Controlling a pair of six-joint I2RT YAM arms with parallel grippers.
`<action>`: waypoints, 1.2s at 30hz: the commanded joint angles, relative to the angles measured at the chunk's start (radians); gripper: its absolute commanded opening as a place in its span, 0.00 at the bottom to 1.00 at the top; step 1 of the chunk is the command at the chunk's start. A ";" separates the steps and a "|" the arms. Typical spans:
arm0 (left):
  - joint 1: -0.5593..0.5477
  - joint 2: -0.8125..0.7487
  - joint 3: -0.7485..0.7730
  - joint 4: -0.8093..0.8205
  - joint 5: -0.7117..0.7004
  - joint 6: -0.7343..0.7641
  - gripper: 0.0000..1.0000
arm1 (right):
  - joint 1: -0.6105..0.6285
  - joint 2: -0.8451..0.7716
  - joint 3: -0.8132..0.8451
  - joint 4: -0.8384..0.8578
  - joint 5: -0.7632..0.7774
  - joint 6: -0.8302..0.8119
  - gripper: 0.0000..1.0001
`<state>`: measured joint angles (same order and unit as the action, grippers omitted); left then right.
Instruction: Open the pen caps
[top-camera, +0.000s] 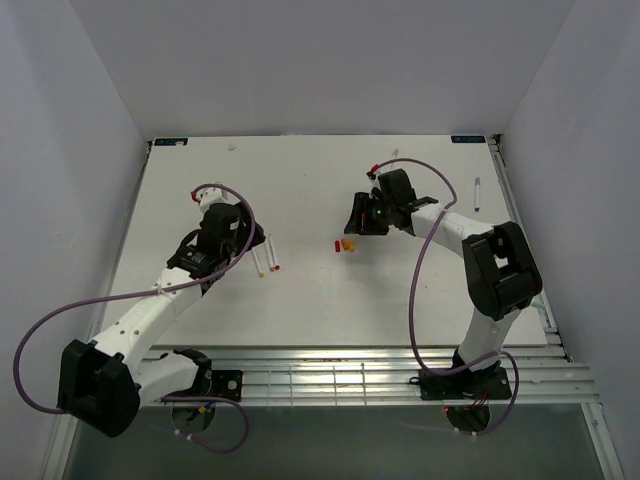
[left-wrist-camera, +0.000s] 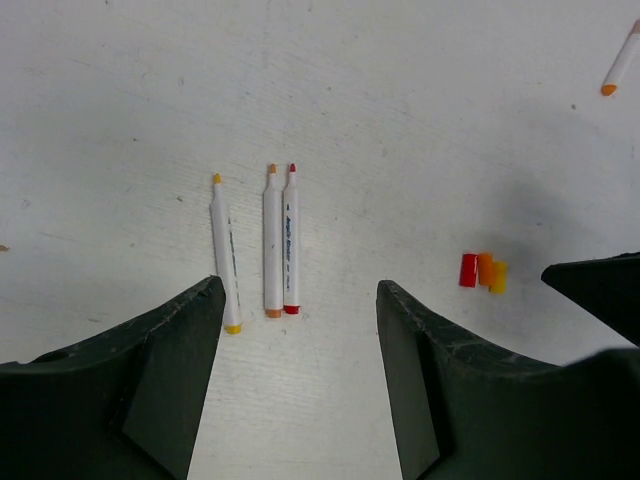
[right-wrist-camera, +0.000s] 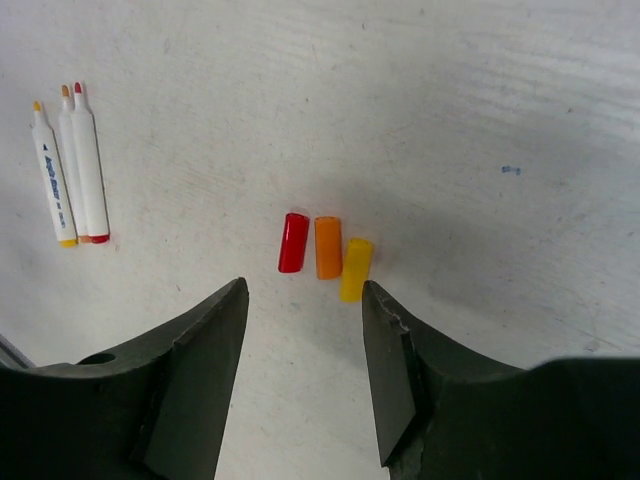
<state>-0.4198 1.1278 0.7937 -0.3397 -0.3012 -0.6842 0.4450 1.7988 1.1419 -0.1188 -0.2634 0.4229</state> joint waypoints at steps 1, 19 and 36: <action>0.007 -0.062 0.021 -0.013 0.017 0.018 0.73 | -0.008 -0.041 0.102 -0.051 0.056 -0.047 0.56; 0.007 -0.099 -0.024 0.099 0.231 -0.003 0.73 | -0.186 0.450 0.858 -0.304 0.407 -0.095 0.54; 0.007 -0.051 -0.140 0.289 0.298 -0.031 0.72 | -0.213 0.729 1.125 -0.249 0.454 -0.199 0.53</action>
<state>-0.4198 1.0859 0.6609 -0.1032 -0.0170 -0.7177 0.2348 2.5233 2.2124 -0.4149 0.1883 0.2504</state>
